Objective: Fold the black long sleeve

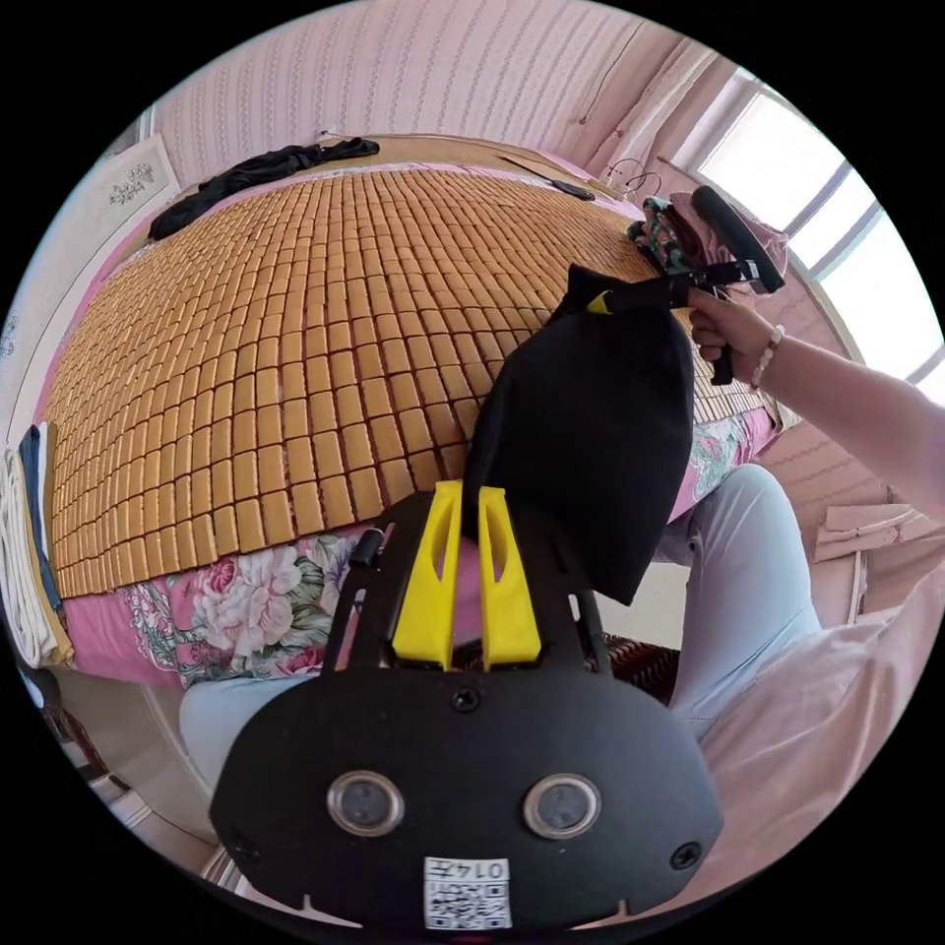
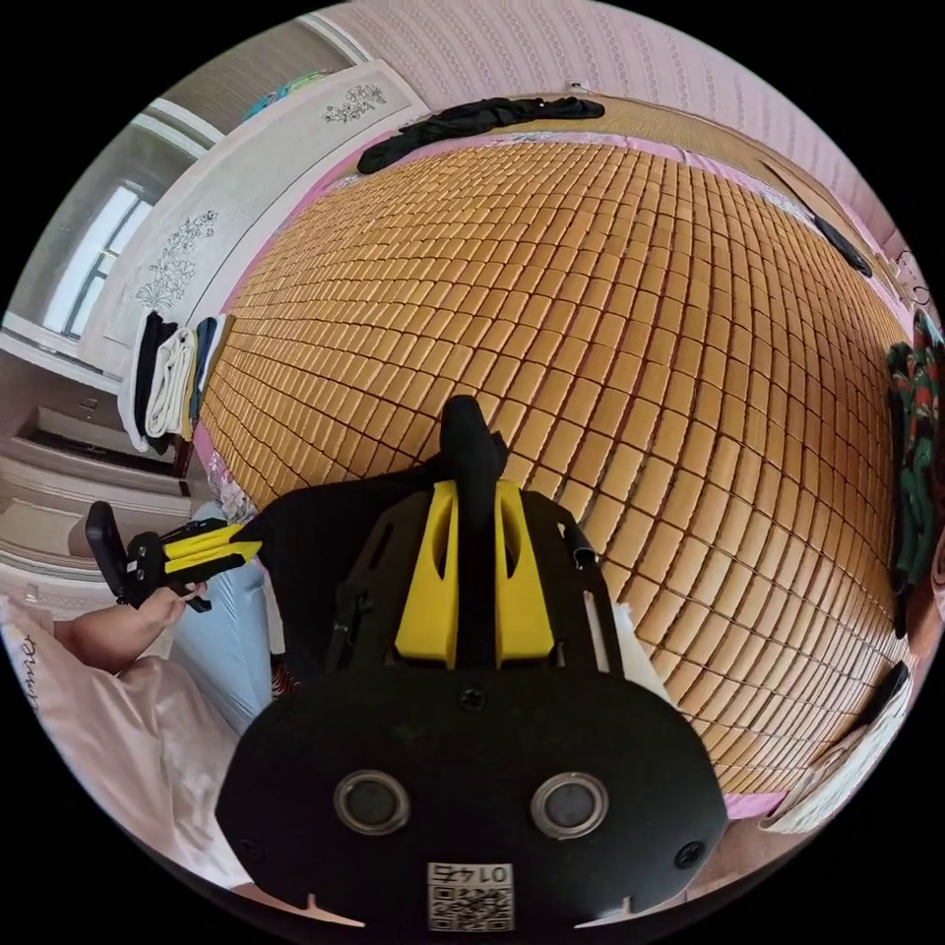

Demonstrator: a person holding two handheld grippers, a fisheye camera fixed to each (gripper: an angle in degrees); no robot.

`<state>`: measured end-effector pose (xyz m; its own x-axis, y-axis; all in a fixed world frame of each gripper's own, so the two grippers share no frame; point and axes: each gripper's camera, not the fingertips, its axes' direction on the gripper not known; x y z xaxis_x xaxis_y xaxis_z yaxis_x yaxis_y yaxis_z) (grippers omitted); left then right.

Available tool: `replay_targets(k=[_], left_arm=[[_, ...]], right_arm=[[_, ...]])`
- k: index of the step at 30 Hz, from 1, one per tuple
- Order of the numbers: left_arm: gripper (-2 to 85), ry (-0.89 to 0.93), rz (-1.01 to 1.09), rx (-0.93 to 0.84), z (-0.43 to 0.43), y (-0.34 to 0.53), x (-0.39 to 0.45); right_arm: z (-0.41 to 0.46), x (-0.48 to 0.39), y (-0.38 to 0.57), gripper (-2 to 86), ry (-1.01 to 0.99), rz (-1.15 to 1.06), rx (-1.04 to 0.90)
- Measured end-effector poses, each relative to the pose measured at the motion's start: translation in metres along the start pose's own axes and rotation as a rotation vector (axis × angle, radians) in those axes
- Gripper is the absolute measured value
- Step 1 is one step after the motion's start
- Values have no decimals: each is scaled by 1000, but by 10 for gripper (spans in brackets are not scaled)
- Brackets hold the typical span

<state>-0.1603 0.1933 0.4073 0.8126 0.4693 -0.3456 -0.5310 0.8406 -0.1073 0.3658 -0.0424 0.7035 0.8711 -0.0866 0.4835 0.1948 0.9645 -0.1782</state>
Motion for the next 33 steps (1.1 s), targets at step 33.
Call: replay_targets(k=[33], left_arm=[[40, -712, -516, 857, -390, 303, -115]], right_arm=[[-64, -444, -81, 65, -447, -939, 287]])
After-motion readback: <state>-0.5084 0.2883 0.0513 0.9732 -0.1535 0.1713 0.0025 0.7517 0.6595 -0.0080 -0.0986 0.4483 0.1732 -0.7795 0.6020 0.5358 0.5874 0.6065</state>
